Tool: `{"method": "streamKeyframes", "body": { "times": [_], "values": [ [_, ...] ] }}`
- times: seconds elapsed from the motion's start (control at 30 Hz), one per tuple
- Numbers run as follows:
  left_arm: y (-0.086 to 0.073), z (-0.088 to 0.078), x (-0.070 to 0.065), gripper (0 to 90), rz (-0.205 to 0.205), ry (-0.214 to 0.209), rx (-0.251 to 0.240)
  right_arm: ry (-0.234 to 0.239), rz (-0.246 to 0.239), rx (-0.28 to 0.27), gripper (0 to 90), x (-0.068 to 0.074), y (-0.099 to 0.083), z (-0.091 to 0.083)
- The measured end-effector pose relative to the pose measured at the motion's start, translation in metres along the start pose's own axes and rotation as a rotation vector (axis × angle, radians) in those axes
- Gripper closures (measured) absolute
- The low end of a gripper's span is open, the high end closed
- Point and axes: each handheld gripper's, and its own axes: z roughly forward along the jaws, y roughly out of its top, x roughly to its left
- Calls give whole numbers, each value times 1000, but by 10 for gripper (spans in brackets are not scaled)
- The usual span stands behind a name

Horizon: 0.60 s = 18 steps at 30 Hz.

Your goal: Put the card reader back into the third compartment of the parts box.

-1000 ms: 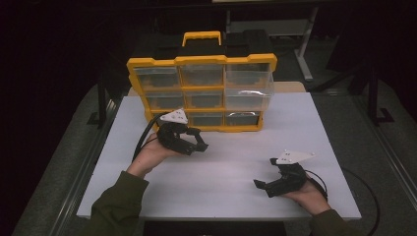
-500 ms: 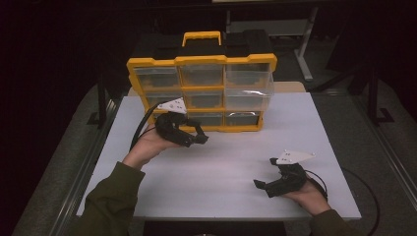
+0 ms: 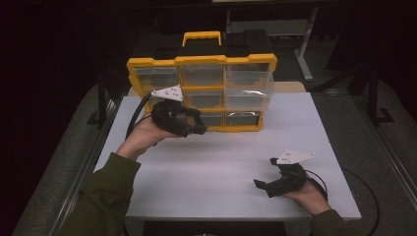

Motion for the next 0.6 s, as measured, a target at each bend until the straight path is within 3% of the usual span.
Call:
{"method": "streamKeyframes", "body": {
  "times": [0.6],
  "values": [
    [44, -15, 2, 304, 41, -36, -23, -2, 7, -1, 0, 0, 0, 0]
  ]
}}
